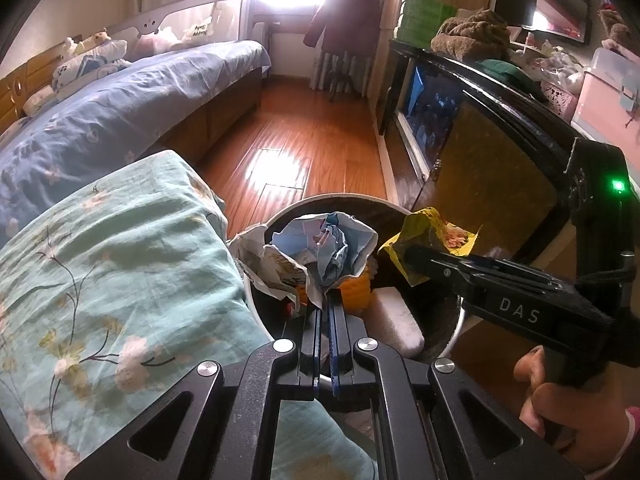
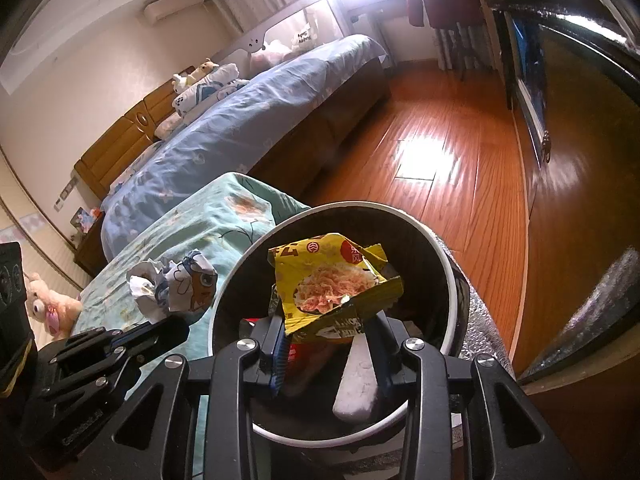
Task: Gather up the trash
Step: 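Lower the crumpled paper and yellow snack bag into the bin with both tools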
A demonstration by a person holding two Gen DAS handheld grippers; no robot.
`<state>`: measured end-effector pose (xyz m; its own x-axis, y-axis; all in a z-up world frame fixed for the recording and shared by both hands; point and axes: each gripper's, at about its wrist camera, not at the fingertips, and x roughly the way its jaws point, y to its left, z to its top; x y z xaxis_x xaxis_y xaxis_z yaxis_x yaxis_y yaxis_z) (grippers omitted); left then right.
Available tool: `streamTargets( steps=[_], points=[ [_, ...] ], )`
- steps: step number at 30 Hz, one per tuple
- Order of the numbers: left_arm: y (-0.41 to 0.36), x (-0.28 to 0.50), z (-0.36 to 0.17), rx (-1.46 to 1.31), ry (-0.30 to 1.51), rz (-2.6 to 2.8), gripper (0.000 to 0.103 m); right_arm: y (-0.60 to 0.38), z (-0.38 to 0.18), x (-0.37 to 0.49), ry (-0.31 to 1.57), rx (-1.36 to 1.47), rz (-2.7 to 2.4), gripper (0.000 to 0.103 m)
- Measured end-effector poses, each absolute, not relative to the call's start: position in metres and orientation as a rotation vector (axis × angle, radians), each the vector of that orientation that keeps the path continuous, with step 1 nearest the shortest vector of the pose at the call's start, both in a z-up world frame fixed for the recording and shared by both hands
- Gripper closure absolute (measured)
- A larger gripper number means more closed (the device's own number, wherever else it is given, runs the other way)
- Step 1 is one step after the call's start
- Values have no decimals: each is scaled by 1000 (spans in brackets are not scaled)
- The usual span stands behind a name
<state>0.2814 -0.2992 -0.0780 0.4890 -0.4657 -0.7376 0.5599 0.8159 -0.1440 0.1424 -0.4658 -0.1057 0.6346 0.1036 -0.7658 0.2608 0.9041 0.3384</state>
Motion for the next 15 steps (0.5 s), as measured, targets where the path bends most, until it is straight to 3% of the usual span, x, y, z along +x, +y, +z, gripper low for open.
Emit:
streamTargets(
  steps=[15],
  points=[
    [-307, 286, -80, 130, 865, -629, 101, -467, -109, 147, 902, 444, -83, 66]
  ],
)
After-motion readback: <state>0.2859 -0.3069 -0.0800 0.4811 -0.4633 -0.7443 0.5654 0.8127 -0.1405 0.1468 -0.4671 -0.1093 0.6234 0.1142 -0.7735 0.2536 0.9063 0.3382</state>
